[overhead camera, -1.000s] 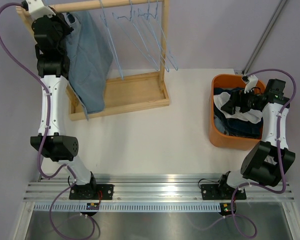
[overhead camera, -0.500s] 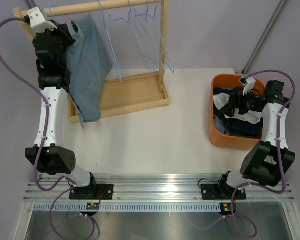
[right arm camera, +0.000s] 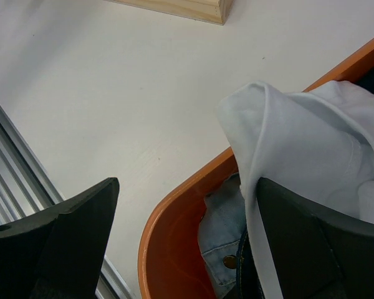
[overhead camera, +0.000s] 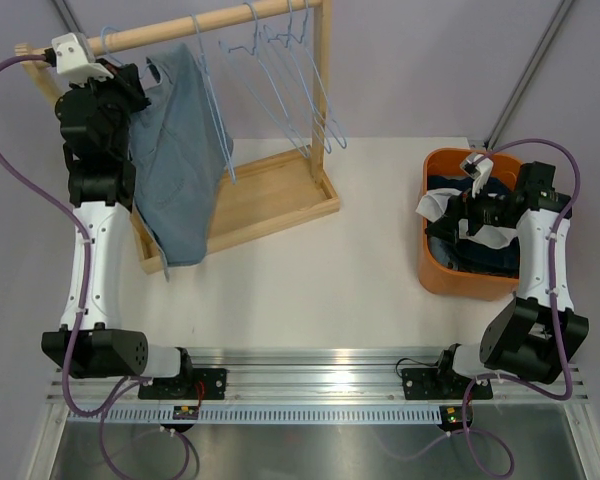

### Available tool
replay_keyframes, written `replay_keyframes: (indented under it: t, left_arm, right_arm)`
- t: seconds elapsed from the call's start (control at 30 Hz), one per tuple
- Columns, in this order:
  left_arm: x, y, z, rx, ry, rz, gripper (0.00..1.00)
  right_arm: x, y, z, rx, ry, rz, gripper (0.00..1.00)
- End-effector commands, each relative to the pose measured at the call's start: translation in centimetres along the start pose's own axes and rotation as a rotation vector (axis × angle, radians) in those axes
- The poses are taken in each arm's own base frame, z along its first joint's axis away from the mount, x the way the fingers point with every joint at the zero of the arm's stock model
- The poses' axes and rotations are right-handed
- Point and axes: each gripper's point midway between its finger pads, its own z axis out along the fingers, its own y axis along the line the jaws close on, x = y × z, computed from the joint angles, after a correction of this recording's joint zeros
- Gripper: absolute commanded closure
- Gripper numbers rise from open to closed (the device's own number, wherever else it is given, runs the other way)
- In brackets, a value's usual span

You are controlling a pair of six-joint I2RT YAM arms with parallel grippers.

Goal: Remove the skirt from the hanger
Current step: Pick up the hanger from the clothesline.

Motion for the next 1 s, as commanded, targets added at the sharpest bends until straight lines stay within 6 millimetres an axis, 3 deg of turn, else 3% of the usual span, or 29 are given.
replay_keyframes:
  t: [0.0,0.13,0.33,0.37,0.77,0.97]
  left_arm:
    - [-6.5,-2.1,0.5,0.075,-0.183,0.001,1.0]
    - [-8.8,-4.0,0.6,0.159,-0.236,-0.001,1.0]
    - [-9.0,-4.9,-0.8,0.209,-0.247,-0.007,1.0]
    - [-7.9,-4.7,-0.8,0.21,-0.226,-0.008,1.0]
    - [-7.8,-5.6,-5.1,0.276,-0.245,0.04,1.0]
    - [-5.7,-5.4,-6.8,0.282,-0.181,0.031,1.0]
  right_arm:
    - [-1.1,1.2,-0.1,-0.039,-0.036,-0.032,0.01]
    - [-0.5,1.2,-0.1,-0.029,-0.027,-0.033,0.0]
    - [-0.1,1.6,0.0,-0.036,-0.025,-0.031,0.0]
    - [-0.1,1.7,-0.1,-0.037,-0.026,-0.034,0.01]
    - [-0.3,2.2,0.2,-0.068,-0.025,-0.045,0.01]
    - [-0.8,4.0,0.7,-0.134,-0.033,-0.105,0.01]
